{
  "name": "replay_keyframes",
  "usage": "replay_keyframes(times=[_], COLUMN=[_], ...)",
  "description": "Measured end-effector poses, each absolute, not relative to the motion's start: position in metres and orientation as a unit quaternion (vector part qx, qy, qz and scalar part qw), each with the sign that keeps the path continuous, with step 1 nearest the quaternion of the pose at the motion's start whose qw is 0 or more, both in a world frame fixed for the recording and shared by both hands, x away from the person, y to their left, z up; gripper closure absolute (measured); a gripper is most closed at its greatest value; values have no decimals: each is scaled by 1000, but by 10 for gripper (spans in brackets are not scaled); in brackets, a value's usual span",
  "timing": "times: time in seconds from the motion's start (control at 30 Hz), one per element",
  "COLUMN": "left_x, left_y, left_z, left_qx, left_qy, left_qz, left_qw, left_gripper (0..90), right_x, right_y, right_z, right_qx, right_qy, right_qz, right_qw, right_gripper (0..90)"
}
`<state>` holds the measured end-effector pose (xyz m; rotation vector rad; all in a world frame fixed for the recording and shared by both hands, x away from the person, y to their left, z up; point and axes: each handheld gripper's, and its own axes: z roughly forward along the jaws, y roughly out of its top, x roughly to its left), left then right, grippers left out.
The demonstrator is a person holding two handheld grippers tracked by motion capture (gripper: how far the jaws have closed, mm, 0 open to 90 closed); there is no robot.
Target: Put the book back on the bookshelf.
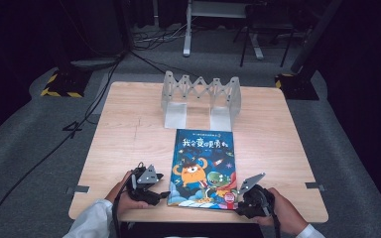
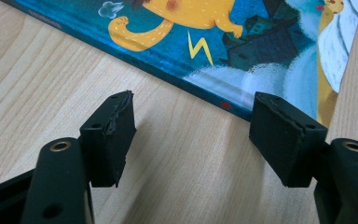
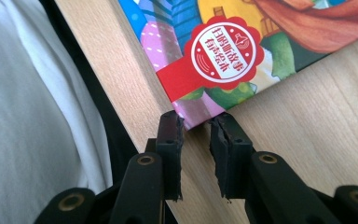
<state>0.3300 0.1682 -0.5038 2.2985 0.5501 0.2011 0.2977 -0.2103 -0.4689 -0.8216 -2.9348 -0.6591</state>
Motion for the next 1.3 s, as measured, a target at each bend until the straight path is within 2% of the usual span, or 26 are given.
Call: replay_keyframes(times=[0.07, 0.1, 0.27, 0.3, 0.43, 0.63, 0.87, 1.1, 1.3], left_x=[330, 330, 330, 330, 330, 330, 330, 331, 332], left_y=[168, 168, 168, 168, 168, 168, 168, 168, 168], left_z=[-504, -504, -504, -504, -504, -504, -504, -504, -504], left_qx=[898, 898, 898, 898, 898, 898, 899, 898, 899], left_qy=[214, 215, 215, 214, 214, 214, 212, 213, 216], left_qz=[79, 78, 78, 78, 79, 78, 78, 78, 81], left_qw=[375, 376, 376, 376, 376, 376, 376, 376, 373], left_gripper=[315, 315, 315, 315, 315, 315, 316, 307, 275], right_x=[299, 300, 302, 303, 312, 329, 350, 373, 393], right_y=[-214, -216, -219, -220, -223, -228, -234, -224, -213], right_z=[-470, -470, -467, -466, -461, -456, -452, -454, -457], right_qx=[-261, -258, -249, -254, -256, -271, -286, -297, -295], right_qy=[-938, -934, -928, -923, -905, -879, -849, -853, -845], right_qz=[-227, -243, -274, -284, -332, -381, -428, -420, -439], right_qw=[20, 33, 48, 53, 69, 89, 119, 81, 78], right_gripper=[706, 625, 556, 513, 432, 381, 372, 372, 351])
